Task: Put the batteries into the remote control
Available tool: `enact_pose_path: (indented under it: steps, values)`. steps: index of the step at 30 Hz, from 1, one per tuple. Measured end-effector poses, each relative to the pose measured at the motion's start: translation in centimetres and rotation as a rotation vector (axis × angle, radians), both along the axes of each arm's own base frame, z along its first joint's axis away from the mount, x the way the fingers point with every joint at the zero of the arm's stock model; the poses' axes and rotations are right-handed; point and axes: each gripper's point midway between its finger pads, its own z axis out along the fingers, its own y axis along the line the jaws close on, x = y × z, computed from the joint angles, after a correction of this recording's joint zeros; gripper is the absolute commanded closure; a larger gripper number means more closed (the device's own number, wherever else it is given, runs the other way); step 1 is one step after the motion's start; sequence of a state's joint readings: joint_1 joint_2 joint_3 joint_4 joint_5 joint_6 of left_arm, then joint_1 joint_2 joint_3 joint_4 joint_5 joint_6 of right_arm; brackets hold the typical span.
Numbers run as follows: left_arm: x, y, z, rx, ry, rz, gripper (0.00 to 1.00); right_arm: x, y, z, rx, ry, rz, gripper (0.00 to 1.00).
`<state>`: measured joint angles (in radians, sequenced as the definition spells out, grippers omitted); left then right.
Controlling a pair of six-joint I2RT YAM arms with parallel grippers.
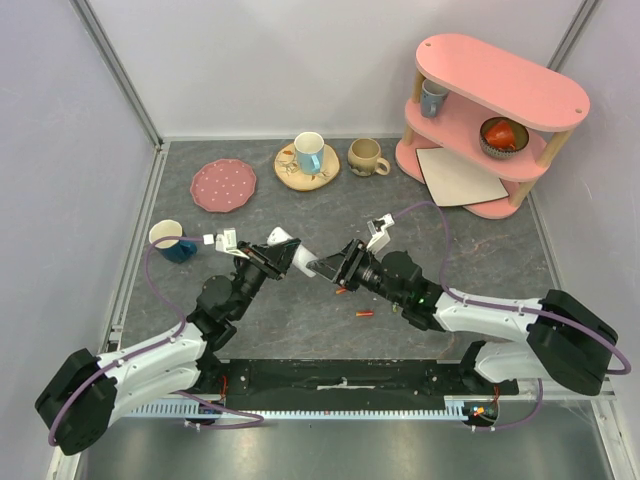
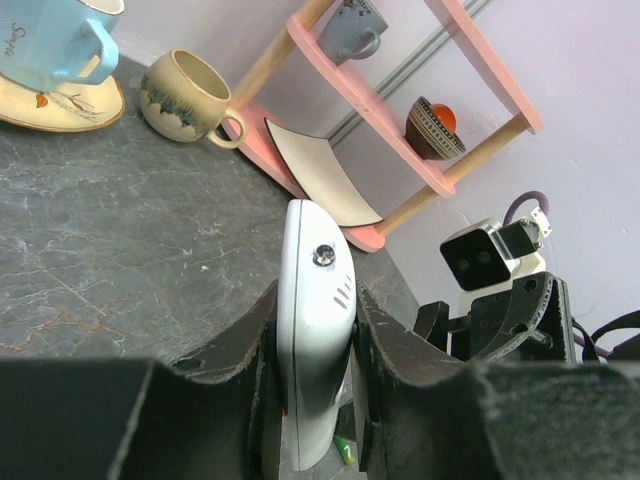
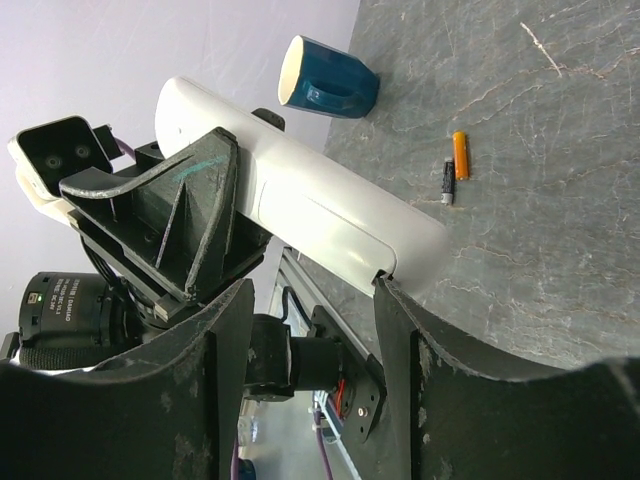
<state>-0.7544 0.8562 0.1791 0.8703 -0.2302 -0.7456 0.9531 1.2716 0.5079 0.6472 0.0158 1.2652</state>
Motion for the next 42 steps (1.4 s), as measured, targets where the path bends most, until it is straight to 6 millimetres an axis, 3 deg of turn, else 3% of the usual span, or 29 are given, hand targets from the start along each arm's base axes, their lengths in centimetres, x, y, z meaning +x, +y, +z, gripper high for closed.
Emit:
enact_pose_path:
  steps: [42]
  values:
    - [0.0,0.1,0.2,0.005,-0.021,0.018,0.98,-0.2,0.0,0.8,0.024,-0.01,0.038,0.41]
